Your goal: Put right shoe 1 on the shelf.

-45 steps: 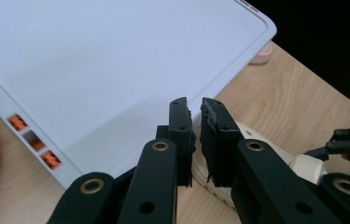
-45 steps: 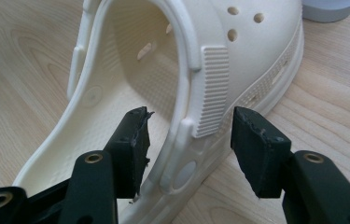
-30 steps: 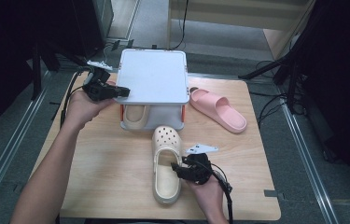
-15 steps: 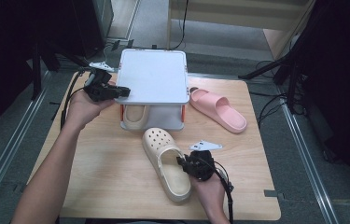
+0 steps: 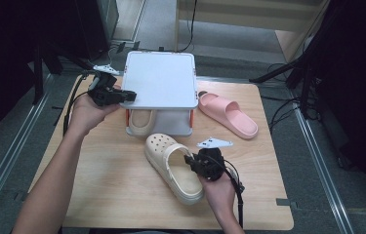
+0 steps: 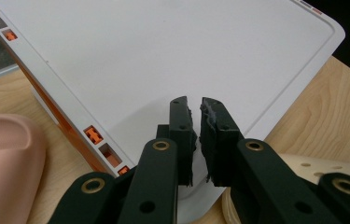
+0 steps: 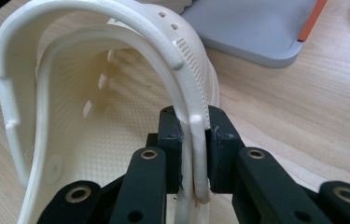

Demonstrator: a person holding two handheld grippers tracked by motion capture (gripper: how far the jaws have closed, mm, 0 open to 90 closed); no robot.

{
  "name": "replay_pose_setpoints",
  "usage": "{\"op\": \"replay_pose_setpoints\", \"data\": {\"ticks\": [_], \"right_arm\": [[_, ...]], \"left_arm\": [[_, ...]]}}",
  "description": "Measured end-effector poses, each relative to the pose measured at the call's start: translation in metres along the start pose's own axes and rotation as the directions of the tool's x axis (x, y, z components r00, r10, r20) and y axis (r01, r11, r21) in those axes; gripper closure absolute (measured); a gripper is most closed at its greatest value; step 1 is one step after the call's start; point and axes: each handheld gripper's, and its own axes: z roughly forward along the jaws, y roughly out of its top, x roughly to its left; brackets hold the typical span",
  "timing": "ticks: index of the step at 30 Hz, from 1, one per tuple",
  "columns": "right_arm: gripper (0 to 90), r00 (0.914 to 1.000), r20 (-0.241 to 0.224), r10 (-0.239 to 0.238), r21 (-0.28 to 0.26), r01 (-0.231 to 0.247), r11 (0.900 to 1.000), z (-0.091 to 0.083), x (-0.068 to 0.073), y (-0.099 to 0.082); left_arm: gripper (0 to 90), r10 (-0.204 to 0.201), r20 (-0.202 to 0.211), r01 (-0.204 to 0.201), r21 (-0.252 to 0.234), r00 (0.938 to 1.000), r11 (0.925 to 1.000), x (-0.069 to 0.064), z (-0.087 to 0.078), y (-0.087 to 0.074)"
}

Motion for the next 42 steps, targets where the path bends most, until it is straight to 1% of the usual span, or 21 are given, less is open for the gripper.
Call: {"op": "replay_pose_setpoints", "data": {"ticks": [2,6,11,14,18,23,26,28,31,34,35,39,42], "right_arm": [[79.5,1.0000,0.000,0.003,-0.007,-0.003,1.0000,-0.001,-0.002,0.004],[79.5,0.9997,0.010,0.024,-0.028,-0.024,0.9993,-0.002,-0.009,0.012],[79.4,0.9982,0.046,0.038,-0.054,-0.035,0.9979,0.001,-0.018,0.028],[79.3,0.9962,0.076,0.042,-0.065,-0.037,0.9972,0.009,-0.022,0.036],[79.2,0.9924,0.110,0.054,-0.063,-0.048,0.9969,0.023,-0.027,0.044],[78.8,0.9857,0.132,0.105,-0.077,-0.095,0.9925,0.038,-0.034,0.052],[78.7,0.9818,0.146,0.121,-0.082,-0.110,0.9906,0.045,-0.035,0.055],[78.5,0.9790,0.160,0.126,-0.091,-0.112,0.9895,0.049,-0.035,0.056],[78.0,0.9732,0.169,0.156,-0.115,-0.138,0.9838,0.054,-0.036,0.057],[77.1,0.9690,0.163,0.185,-0.125,-0.166,0.9782,0.059,-0.036,0.056],[76.5,0.9692,0.157,0.190,-0.124,-0.171,0.9774,0.061,-0.035,0.056],[74.8,0.9719,0.152,0.180,-0.118,-0.163,0.9795,0.068,-0.030,0.055],[74.0,0.9741,0.159,0.161,-0.105,-0.145,0.9838,0.071,-0.029,0.054]], "left_arm": [[82.4,0.000,-0.001,0.000,-0.002,1.0000,1.0000,0.000,0.000,0.000],[82.4,0.004,-0.005,-0.004,0.003,1.0000,1.0000,-0.001,0.000,0.000],[82.4,0.004,-0.004,-0.004,0.002,1.0000,1.0000,0.000,0.000,0.000],[82.4,0.001,-0.001,-0.001,-0.004,1.0000,1.0000,0.000,0.000,0.000],[82.4,0.001,0.000,-0.001,-0.005,1.0000,1.0000,0.000,0.000,0.000],[82.4,0.011,-0.003,-0.011,-0.006,0.9999,0.9999,-0.001,0.000,-0.001],[82.4,0.013,-0.004,-0.013,-0.005,0.9999,0.9999,-0.001,0.001,-0.001],[82.4,0.018,-0.003,-0.018,-0.004,0.9998,0.9998,-0.001,0.001,0.000],[82.5,0.017,-0.002,-0.017,-0.006,0.9999,0.9998,-0.001,0.001,-0.001],[82.4,0.018,-0.001,-0.018,-0.005,0.9998,0.9998,-0.001,0.001,-0.001],[82.4,0.019,-0.002,-0.019,-0.005,0.9998,0.9998,-0.001,0.001,-0.001],[82.4,0.016,-0.002,-0.016,-0.007,0.9999,0.9998,-0.002,0.001,-0.001],[82.4,0.016,-0.001,-0.016,-0.008,0.9999,0.9998,-0.002,0.001,-0.001]]}}
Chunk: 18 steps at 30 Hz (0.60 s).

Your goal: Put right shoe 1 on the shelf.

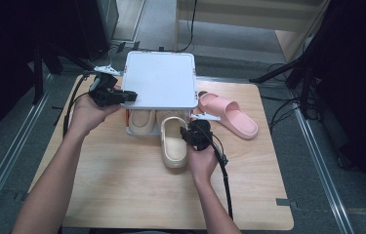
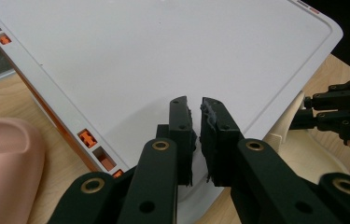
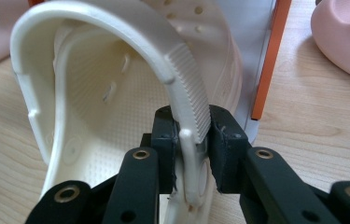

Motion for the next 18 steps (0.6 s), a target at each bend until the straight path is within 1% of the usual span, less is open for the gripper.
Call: {"op": "replay_pose_setpoints", "data": {"ticks": [3,8,11,16,18], "right_arm": [[71.8,0.9999,-0.012,-0.007,0.001,0.007,1.0000,-0.001,0.000,-0.001],[63.9,0.9991,-0.028,-0.030,-0.003,0.030,0.9995,-0.008,0.001,-0.004],[58.6,0.9980,-0.046,-0.044,-0.008,0.044,0.9990,-0.016,0.001,-0.005],[54.5,0.9948,-0.074,-0.070,-0.017,0.069,0.9975,-0.033,0.003,-0.006],[54.1,0.9927,-0.076,-0.093,-0.003,0.093,0.9956,-0.040,0.004,-0.006]], "left_arm": [[82.4,-0.001,0.003,0.001,-0.002,1.0000,1.0000,0.000,0.000,0.000],[82.2,-0.003,0.009,0.003,-0.014,1.0000,0.9999,0.001,0.000,-0.002],[82.2,-0.006,0.009,0.006,-0.014,0.9999,0.9999,0.001,0.000,-0.002],[82.2,-0.006,0.008,0.006,-0.014,1.0000,0.9999,0.001,0.000,-0.002],[82.2,-0.006,0.007,0.006,-0.014,1.0000,0.9999,0.001,0.000,-0.002]]}}
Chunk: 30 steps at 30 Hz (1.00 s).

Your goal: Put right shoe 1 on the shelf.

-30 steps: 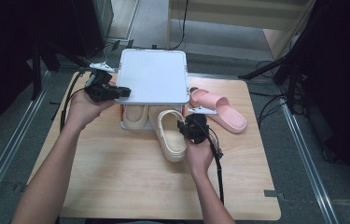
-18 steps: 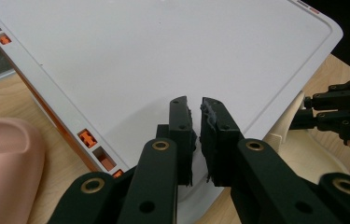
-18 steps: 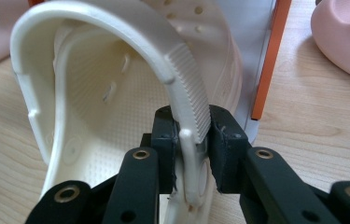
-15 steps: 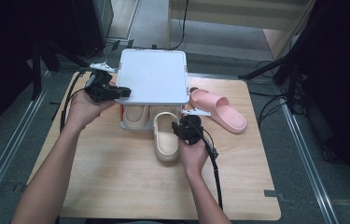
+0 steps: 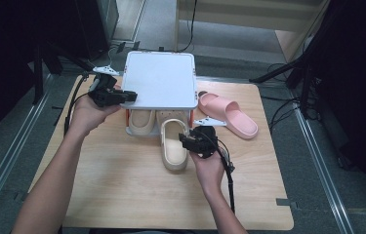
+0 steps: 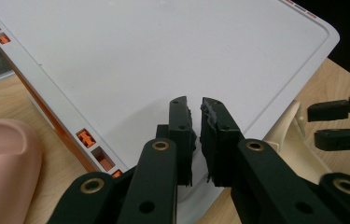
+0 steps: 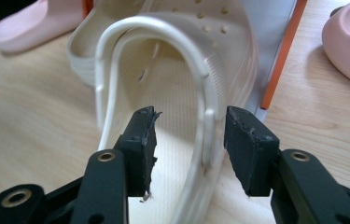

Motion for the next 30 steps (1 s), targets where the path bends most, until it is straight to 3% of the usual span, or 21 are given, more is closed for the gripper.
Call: {"op": "replay_pose_setpoints", "data": {"ticks": [6,10,20,30], "right_arm": [[57.4,0.9991,-0.041,-0.013,0.009,0.014,0.9999,-0.018,0.001,-0.006],[67.8,0.9954,-0.082,-0.050,0.018,0.052,0.9985,-0.026,0.006,-0.018],[90.0,0.9860,-0.149,-0.075,0.043,0.082,0.9957,-0.033,0.018,-0.052],[90.0,0.9796,-0.180,-0.089,0.108,0.109,0.9881,-0.027,0.031,-0.077]], "left_arm": [[82.0,-0.003,0.002,0.003,0.001,1.0000,1.0000,0.000,0.000,0.000],[81.7,-0.008,0.000,0.008,0.001,1.0000,1.0000,0.000,0.000,0.000],[81.6,-0.006,0.001,0.006,0.005,1.0000,1.0000,0.000,-0.001,0.000],[81.3,-0.006,0.000,0.006,0.004,1.0000,1.0000,-0.001,-0.001,0.000]]}}
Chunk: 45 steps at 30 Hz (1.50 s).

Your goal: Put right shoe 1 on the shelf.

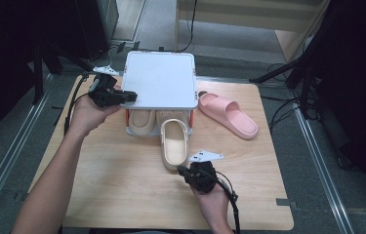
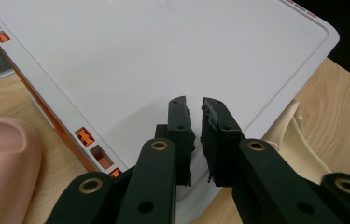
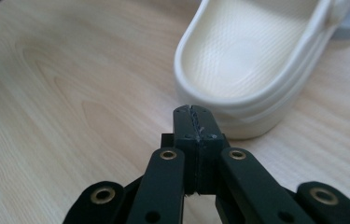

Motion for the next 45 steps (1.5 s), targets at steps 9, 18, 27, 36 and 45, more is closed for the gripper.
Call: {"op": "replay_pose_setpoints", "data": {"ticks": [9,18,27,36,45], "right_arm": [[90.0,0.9999,0.008,-0.012,0.052,0.012,0.9986,0.018,-0.001,-0.002],[90.0,0.9997,-0.023,-0.005,0.009,0.005,0.9999,0.022,-0.001,0.020],[90.0,0.9997,0.011,-0.024,0.005,0.024,0.9997,0.039,-0.012,0.044],[90.0,0.9984,0.039,-0.040,-0.001,0.040,0.9992,0.056,-0.030,0.070],[89.9,0.9969,0.053,-0.058,0.012,0.058,0.9983,0.067,-0.037,0.085]], "left_arm": [[81.3,-0.001,0.003,0.001,0.000,1.0000,1.0000,0.000,0.000,0.000],[81.2,-0.001,0.004,0.001,-0.002,1.0000,1.0000,0.000,0.000,0.000],[81.2,-0.003,0.009,0.003,-0.003,1.0000,1.0000,0.001,0.000,-0.001],[81.2,-0.004,0.010,0.004,-0.004,0.9999,1.0000,0.001,0.000,-0.001],[81.1,-0.003,0.011,0.003,-0.006,0.9999,1.0000,0.001,0.000,-0.001]]}}
